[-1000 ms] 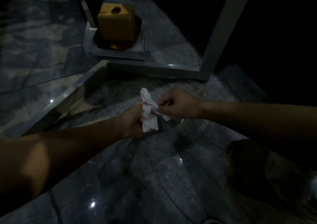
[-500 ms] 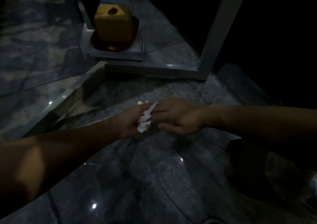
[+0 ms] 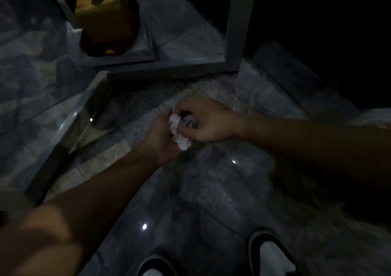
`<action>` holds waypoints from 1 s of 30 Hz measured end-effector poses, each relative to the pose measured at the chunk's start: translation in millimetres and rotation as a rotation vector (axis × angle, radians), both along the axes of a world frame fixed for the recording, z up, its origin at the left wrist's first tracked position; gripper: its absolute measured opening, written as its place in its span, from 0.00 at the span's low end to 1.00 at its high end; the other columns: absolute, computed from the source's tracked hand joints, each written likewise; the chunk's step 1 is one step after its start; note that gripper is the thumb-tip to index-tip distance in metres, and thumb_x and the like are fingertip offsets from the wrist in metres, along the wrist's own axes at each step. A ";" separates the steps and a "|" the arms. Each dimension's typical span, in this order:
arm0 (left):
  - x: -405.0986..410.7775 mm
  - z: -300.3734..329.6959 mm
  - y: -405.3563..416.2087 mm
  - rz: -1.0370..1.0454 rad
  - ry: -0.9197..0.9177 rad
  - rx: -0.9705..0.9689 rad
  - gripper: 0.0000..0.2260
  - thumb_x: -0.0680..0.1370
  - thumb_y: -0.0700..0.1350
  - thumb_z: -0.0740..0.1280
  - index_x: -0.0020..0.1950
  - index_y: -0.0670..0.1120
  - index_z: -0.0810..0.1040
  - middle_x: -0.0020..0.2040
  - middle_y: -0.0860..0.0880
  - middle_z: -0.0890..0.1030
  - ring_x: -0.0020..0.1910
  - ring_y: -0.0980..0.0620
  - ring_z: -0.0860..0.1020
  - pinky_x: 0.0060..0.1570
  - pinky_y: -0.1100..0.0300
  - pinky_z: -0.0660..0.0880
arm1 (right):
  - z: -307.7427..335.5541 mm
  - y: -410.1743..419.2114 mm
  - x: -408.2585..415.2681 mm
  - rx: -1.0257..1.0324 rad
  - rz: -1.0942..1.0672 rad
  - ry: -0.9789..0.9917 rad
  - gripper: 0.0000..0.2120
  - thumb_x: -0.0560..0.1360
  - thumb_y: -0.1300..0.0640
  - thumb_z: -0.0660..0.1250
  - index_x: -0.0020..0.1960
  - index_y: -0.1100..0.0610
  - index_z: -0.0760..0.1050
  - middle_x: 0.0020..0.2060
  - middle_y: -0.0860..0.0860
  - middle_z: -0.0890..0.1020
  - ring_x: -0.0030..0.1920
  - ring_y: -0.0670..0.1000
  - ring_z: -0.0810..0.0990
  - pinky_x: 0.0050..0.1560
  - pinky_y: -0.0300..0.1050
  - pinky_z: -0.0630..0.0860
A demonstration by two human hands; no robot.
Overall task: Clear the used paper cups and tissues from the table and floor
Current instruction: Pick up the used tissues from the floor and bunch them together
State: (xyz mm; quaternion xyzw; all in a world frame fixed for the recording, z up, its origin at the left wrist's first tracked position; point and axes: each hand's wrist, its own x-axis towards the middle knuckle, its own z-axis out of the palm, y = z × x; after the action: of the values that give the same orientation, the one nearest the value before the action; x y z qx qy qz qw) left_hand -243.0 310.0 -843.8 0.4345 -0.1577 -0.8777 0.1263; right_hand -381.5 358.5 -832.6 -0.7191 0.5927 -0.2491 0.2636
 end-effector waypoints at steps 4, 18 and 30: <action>16.4 42.8 26.4 0.028 -0.164 -0.029 0.21 0.82 0.55 0.53 0.45 0.42 0.78 0.41 0.44 0.81 0.36 0.49 0.81 0.39 0.59 0.75 | 14.1 40.7 36.6 -0.012 -0.228 -0.200 0.07 0.68 0.59 0.72 0.44 0.62 0.80 0.40 0.55 0.82 0.44 0.54 0.78 0.48 0.52 0.75; -67.9 210.9 178.4 -0.192 -0.359 0.137 0.19 0.84 0.52 0.55 0.60 0.38 0.76 0.51 0.40 0.79 0.49 0.46 0.79 0.51 0.56 0.76 | 173.9 236.8 16.1 0.227 -0.827 -0.505 0.15 0.75 0.48 0.66 0.61 0.48 0.75 0.55 0.49 0.81 0.56 0.48 0.79 0.58 0.43 0.76; -157.2 206.5 219.3 -0.467 -0.435 0.127 0.14 0.82 0.52 0.61 0.58 0.45 0.80 0.49 0.46 0.86 0.53 0.45 0.83 0.53 0.50 0.80 | 163.4 284.8 -97.9 0.440 -1.322 -0.484 0.07 0.77 0.59 0.66 0.44 0.62 0.79 0.39 0.58 0.83 0.39 0.53 0.81 0.39 0.46 0.76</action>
State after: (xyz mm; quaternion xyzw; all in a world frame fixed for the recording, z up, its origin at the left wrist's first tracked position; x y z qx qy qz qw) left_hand -400.1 529.3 -637.4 0.5712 -0.2211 -0.7776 -0.1424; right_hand -479.4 643.3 -669.2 -0.0672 0.8638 -0.3833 0.3200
